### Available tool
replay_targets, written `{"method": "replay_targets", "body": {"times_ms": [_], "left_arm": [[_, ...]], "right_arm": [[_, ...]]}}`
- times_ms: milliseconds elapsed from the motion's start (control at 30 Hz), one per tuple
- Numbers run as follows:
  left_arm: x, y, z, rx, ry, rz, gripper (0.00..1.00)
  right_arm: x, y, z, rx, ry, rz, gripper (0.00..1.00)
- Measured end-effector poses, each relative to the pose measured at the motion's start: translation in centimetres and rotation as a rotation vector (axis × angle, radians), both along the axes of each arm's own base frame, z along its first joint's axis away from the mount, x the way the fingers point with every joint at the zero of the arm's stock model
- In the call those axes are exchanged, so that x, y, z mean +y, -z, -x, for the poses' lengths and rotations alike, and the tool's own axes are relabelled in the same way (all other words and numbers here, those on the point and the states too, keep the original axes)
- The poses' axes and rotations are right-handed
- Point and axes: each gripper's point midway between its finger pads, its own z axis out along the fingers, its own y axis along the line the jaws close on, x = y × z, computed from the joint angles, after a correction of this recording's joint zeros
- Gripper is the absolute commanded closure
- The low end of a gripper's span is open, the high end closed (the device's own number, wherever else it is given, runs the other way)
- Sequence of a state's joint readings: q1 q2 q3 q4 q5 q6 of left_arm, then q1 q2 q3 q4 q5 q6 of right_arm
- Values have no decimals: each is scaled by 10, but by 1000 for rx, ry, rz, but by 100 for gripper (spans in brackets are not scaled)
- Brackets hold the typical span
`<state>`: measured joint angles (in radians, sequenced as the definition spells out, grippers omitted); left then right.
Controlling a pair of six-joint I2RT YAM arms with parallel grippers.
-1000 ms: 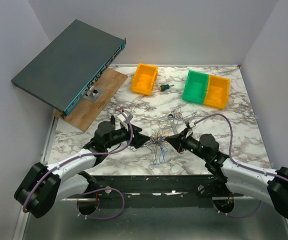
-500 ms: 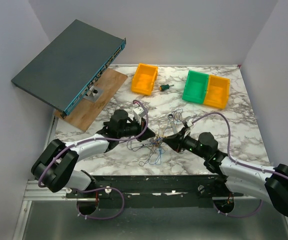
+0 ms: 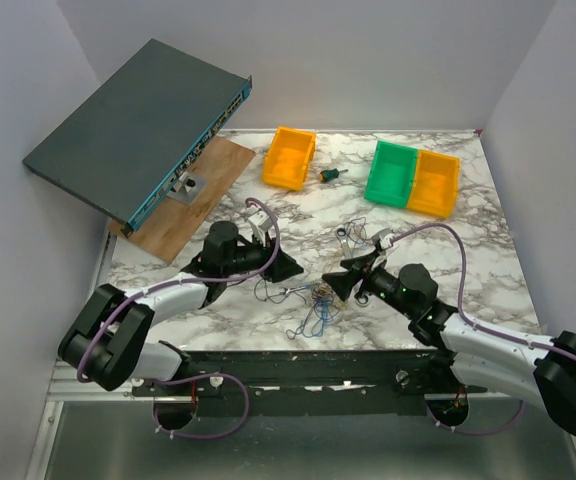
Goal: Untangle the cables
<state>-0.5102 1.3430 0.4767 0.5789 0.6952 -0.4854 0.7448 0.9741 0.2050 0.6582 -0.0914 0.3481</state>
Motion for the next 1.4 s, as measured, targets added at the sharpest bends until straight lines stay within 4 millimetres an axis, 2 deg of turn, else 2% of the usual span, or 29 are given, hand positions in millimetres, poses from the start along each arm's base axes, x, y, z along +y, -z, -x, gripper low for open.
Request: {"method": "replay_targets", "body": {"times_ms": [67, 133, 200, 300, 400, 533, 633, 767, 833, 867, 967, 1000, 1200, 1300, 1400], "left_arm": [[-6, 0, 6, -14, 28, -7, 29], [-12, 2, 14, -17, 59, -23, 22], [-22, 3, 25, -27, 102, -48, 20], [-34, -1, 30, -54, 136, -69, 20], [-45, -2, 27, -74, 153, -101, 20], [-64, 6, 24, -75, 184, -175, 21], [-79, 19, 26, -67, 212, -248, 27], [-86, 38, 28, -40, 231, -331, 49], [-86, 47, 28, -18, 235, -373, 53], [-86, 50, 27, -11, 235, -386, 60], [-84, 60, 27, 25, 243, -424, 95], [-83, 62, 28, 30, 247, -434, 100], [-78, 60, 29, 48, 259, -413, 100], [-61, 54, 25, 80, 223, -338, 100], [-36, 44, 14, 122, 141, -212, 100]], "right_arm": [[-2, 0, -2, 1, 16, 2, 26], [-5, -3, -4, -7, 39, -4, 26], [-10, -11, -6, -28, 69, -23, 26], [-22, -27, -8, -73, 127, -67, 26], [-40, -41, -9, -120, 205, -118, 24], [-65, -54, -10, -163, 313, -179, 23], [-82, -62, -9, -193, 386, -223, 22], [-93, -63, -10, -198, 436, -235, 22], [-95, -61, -11, -192, 448, -228, 22], [-96, -59, -11, -189, 453, -223, 22], [-97, -55, -13, -179, 463, -209, 22], [-97, -53, -13, -175, 465, -203, 22], [-95, -43, -15, -152, 465, -169, 21], [-88, -38, -14, -142, 430, -152, 20], [-72, -28, -10, -122, 345, -124, 20]]}}
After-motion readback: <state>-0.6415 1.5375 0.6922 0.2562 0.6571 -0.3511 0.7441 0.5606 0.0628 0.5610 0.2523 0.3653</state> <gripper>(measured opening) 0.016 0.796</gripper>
